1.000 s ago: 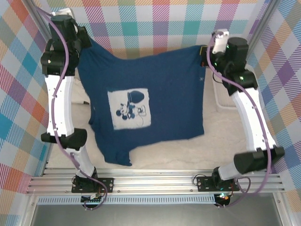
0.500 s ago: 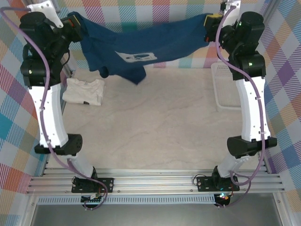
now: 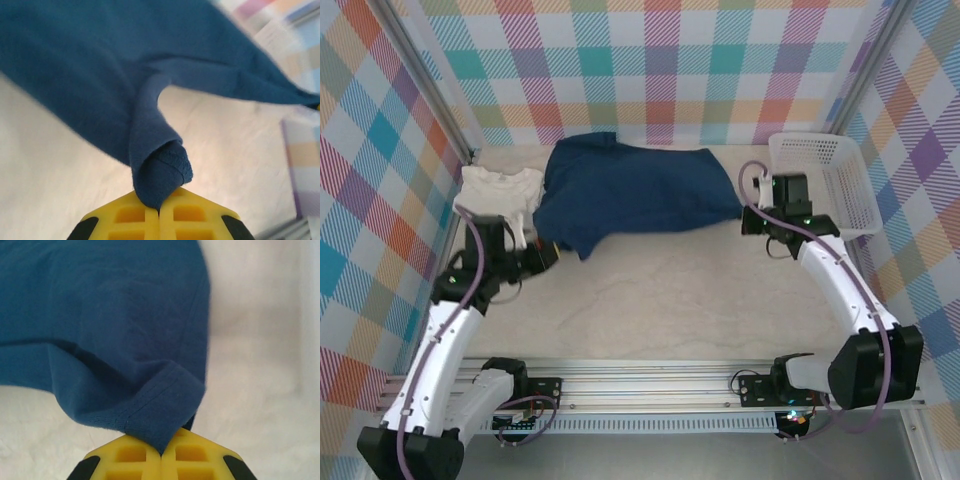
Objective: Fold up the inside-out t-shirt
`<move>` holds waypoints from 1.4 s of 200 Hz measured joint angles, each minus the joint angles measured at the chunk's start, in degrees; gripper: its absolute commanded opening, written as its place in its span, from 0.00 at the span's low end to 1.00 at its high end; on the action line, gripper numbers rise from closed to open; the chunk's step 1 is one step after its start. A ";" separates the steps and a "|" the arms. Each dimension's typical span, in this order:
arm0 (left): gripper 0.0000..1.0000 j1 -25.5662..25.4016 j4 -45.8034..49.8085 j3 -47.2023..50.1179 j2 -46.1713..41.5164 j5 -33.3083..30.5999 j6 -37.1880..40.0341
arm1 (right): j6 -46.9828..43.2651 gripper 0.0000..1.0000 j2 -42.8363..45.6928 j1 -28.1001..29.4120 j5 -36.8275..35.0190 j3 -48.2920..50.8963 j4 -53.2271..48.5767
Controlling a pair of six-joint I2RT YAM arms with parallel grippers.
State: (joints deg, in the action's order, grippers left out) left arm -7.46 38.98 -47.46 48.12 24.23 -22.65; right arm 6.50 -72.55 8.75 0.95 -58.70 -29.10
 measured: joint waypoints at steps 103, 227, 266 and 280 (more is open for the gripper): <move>0.00 -7.76 -0.02 12.26 2.19 0.66 -10.12 | 14.51 0.05 -5.46 -6.54 7.06 10.62 -2.05; 0.00 -9.03 11.45 13.46 -11.52 -7.15 -20.63 | 16.59 0.08 5.22 -12.17 0.90 17.33 -6.19; 0.00 -11.32 15.37 16.98 -13.18 -6.08 -23.67 | 17.42 0.19 6.67 -12.87 -0.20 19.71 -7.37; 0.09 -12.81 15.45 18.47 -12.20 -5.77 -24.48 | 17.62 0.25 6.88 -12.92 -0.57 19.74 -7.56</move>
State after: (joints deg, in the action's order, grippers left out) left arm -20.27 54.43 -28.99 35.92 18.46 -47.13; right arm 24.12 -65.67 -4.16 0.38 -38.96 -36.67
